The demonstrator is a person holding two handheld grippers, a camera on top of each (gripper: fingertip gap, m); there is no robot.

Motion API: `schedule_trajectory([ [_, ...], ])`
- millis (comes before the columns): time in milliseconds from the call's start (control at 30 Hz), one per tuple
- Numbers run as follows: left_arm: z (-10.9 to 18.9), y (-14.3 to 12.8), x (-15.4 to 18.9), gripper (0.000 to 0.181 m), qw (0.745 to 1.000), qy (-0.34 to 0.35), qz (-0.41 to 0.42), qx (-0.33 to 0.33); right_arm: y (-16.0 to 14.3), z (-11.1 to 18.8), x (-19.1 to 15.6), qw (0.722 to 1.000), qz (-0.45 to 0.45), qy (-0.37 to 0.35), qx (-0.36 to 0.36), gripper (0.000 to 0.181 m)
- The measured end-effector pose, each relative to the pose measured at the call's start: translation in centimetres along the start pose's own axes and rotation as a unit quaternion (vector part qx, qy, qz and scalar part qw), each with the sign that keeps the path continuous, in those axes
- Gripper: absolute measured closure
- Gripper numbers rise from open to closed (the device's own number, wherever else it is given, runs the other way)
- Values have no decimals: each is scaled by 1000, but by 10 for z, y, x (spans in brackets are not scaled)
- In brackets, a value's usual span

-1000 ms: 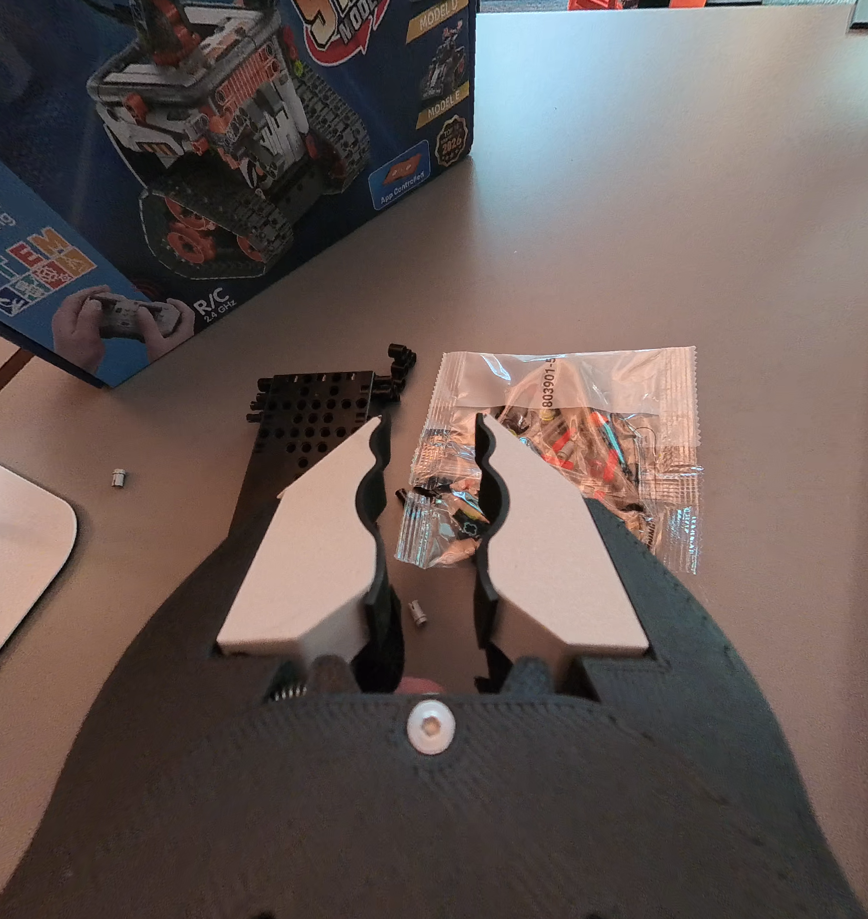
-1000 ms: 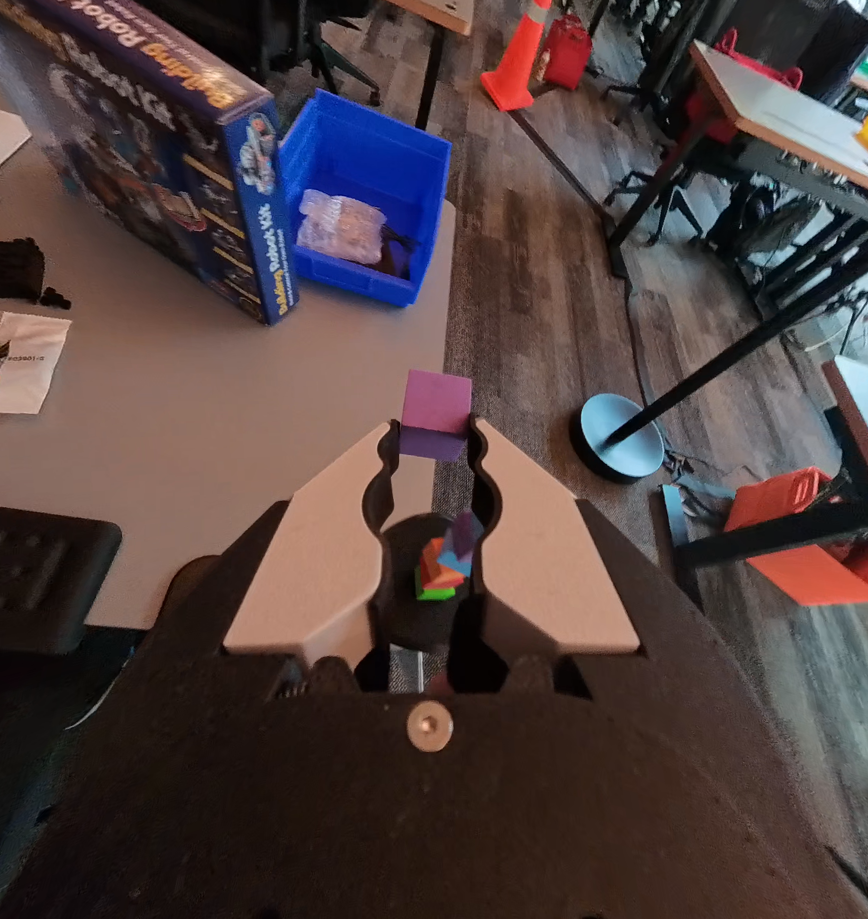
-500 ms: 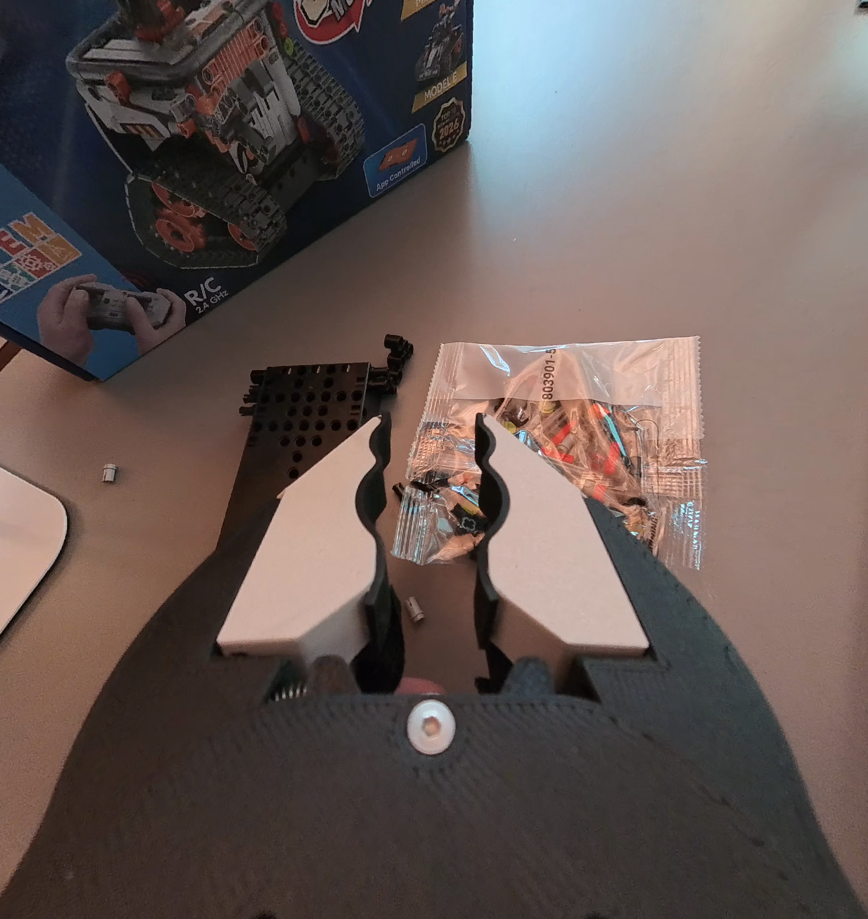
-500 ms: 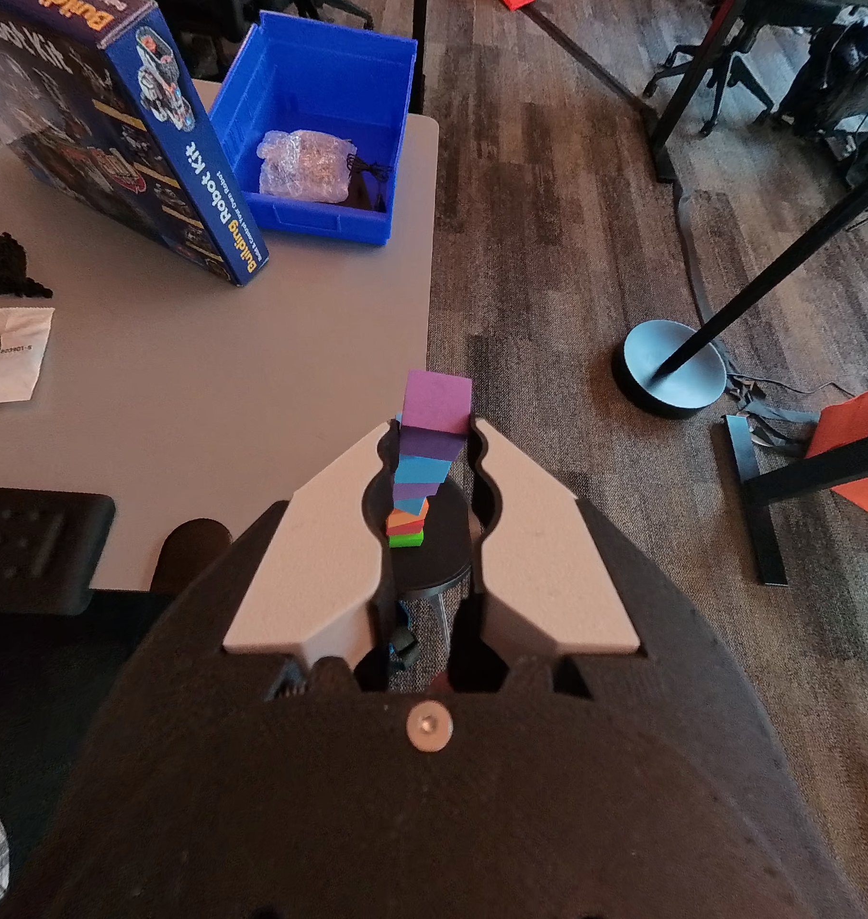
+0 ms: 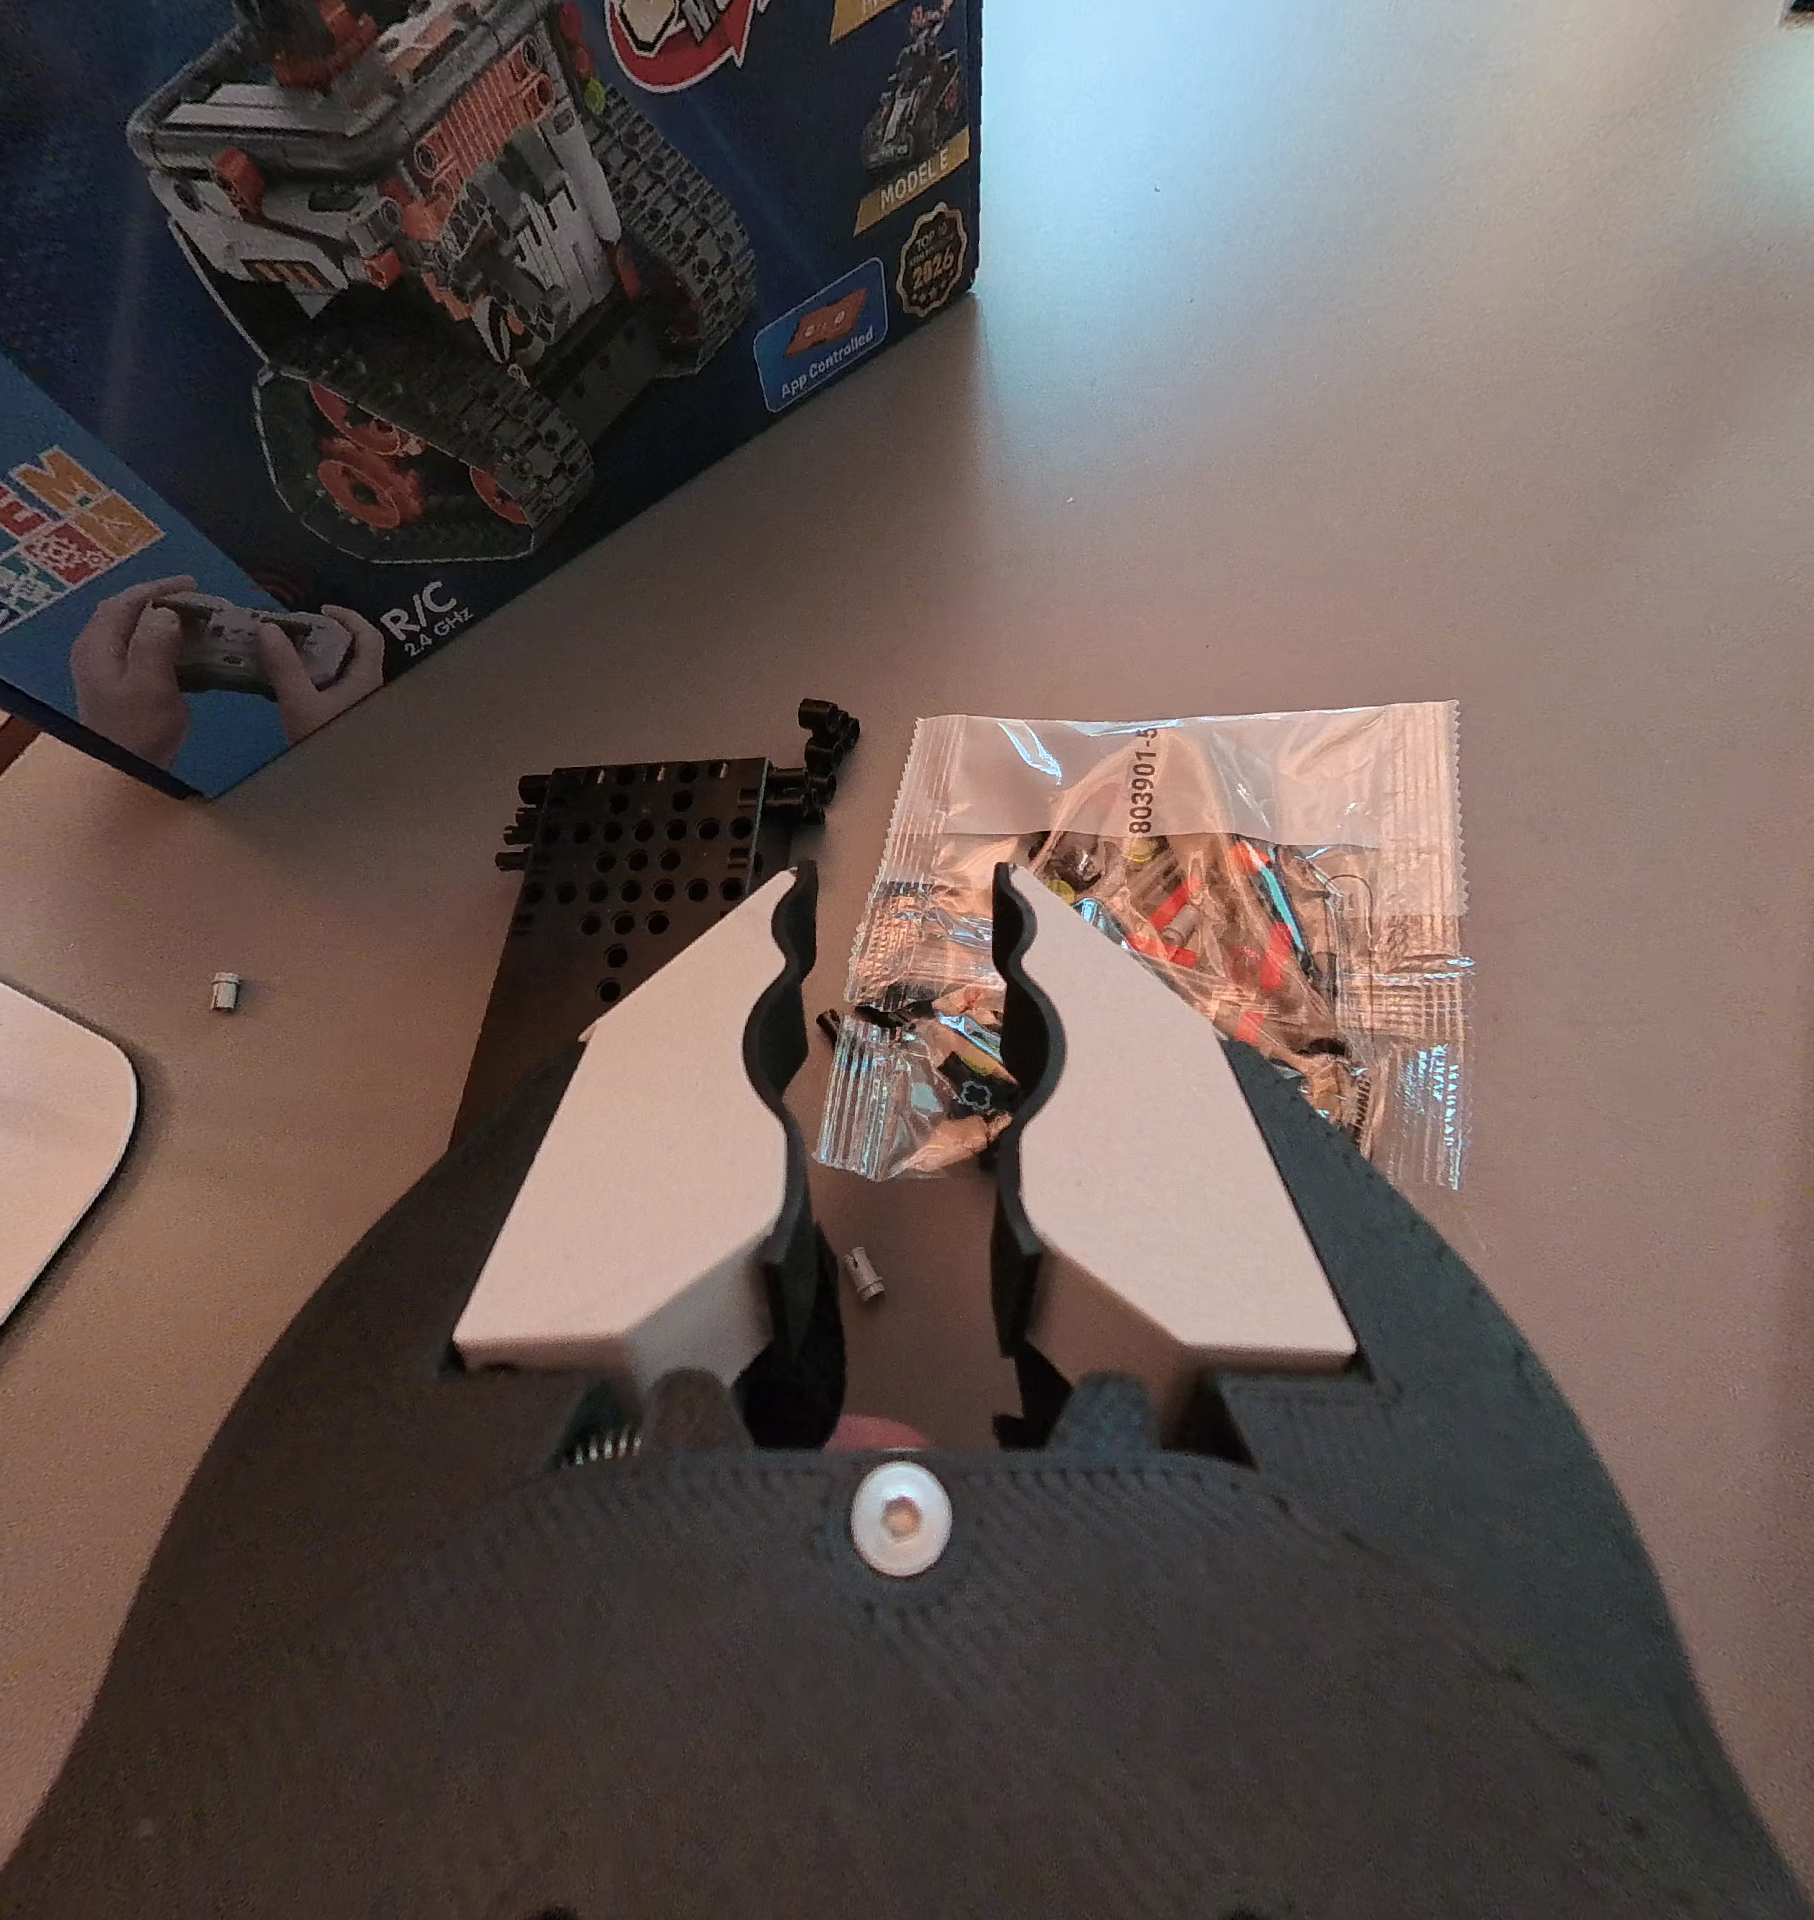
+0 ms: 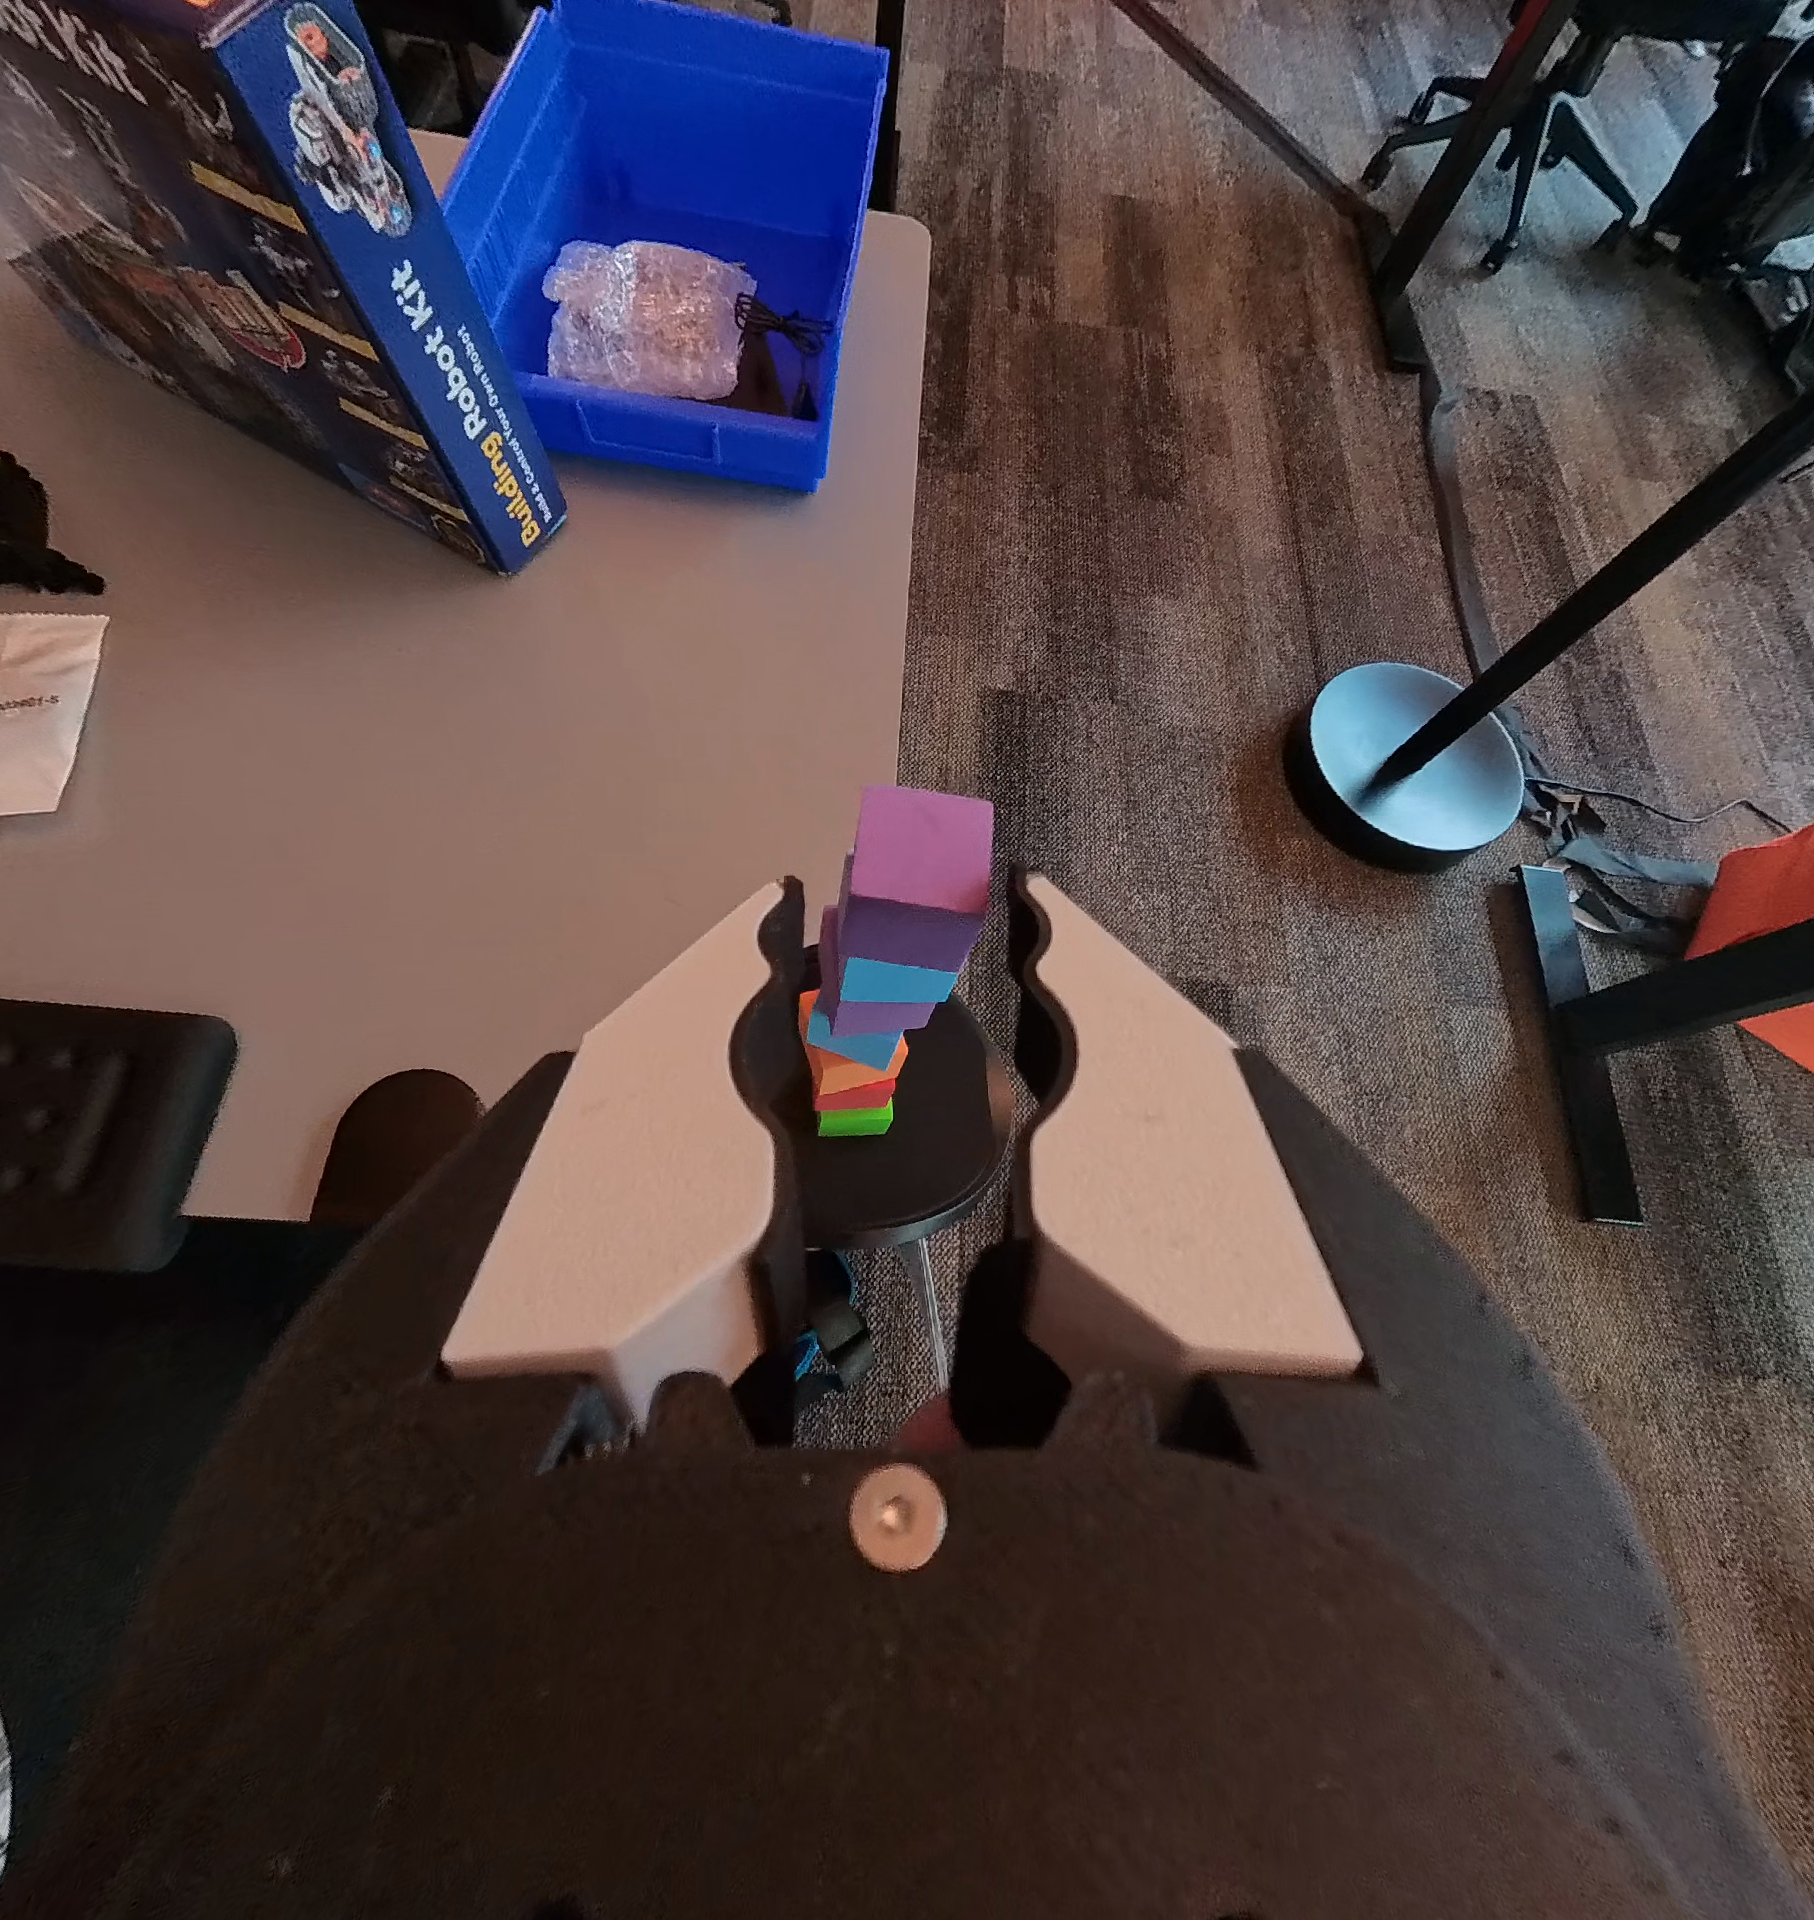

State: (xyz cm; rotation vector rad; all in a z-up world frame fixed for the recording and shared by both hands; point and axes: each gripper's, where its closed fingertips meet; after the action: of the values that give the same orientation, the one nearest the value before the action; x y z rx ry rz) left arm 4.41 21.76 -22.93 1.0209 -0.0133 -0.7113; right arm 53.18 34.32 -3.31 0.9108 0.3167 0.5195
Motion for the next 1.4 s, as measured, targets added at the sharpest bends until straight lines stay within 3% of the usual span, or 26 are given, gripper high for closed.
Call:
schedule_trajectory([
  [300, 0, -1, -1, 149, 1000, 2, 0, -1, 8, 34, -2, 997, 2, -21, 71, 137],
  [600, 0, -1, 0, 149, 1000, 2, -2, -3, -30, 53, 11, 993, -19, -56, 101, 139],
  [967, -1, -3, 1, 149, 1000, 3, -6, -6, -100, 12, 42, 991, -62, -106, 58, 147],
  [1400, -3, -4, 2, 149, 1000, 1, -7, -8, -119, -47, 66, 989, -75, -126, 14, 169],
])
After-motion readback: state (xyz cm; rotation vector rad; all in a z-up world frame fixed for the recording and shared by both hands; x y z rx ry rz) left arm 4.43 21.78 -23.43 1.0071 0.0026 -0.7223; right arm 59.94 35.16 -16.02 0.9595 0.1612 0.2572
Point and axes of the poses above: each gripper's, where its closed fingertips meet, z back along the fingers, y out of its top, x = y × z across the jaws, and after that the axes turned 11 degrees about -z, right-handed
